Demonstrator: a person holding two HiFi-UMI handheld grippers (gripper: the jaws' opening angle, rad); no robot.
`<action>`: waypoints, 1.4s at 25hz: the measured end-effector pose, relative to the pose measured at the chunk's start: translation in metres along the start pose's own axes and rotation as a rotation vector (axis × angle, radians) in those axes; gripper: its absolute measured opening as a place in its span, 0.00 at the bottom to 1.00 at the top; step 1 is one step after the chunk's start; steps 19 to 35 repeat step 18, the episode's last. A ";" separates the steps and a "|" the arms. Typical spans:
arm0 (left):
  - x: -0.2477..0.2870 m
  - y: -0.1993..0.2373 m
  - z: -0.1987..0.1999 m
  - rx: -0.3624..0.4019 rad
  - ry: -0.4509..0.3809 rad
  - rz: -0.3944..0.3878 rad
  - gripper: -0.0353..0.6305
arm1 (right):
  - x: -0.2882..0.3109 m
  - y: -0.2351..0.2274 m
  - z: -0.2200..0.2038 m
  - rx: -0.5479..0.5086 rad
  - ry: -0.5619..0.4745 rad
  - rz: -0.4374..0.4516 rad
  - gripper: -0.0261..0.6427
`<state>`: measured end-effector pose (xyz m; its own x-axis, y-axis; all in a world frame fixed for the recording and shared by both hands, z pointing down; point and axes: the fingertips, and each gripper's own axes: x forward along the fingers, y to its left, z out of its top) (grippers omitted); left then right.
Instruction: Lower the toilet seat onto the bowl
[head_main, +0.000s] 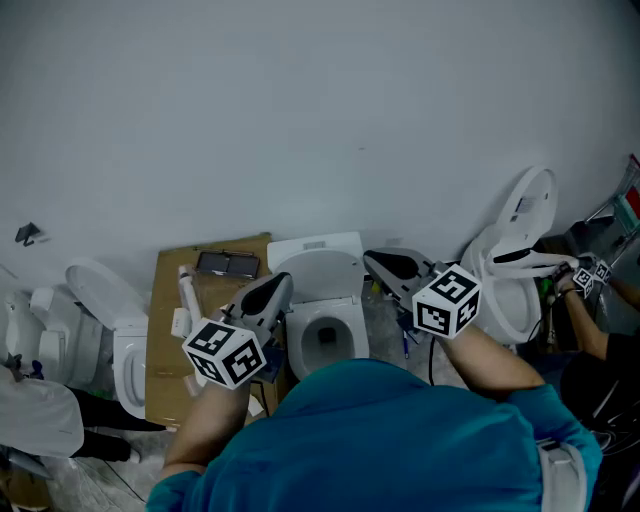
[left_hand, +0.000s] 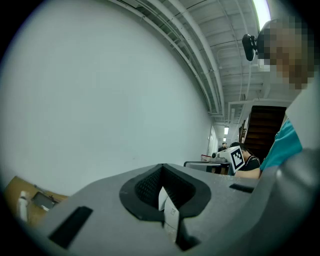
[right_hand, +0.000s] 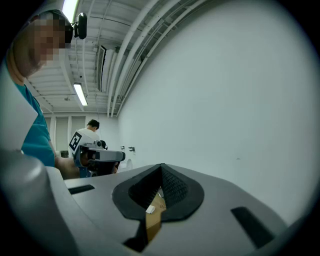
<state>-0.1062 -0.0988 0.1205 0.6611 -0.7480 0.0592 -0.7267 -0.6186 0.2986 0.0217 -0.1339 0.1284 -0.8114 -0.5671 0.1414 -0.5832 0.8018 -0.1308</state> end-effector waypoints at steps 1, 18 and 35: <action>0.001 -0.001 0.000 -0.001 0.002 -0.001 0.06 | 0.000 0.000 0.000 0.000 0.002 0.001 0.03; 0.002 -0.004 -0.003 0.003 0.014 -0.013 0.06 | 0.001 0.002 -0.001 -0.023 0.009 0.000 0.03; 0.002 -0.004 -0.003 0.003 0.014 -0.013 0.06 | 0.001 0.002 -0.001 -0.023 0.009 0.000 0.03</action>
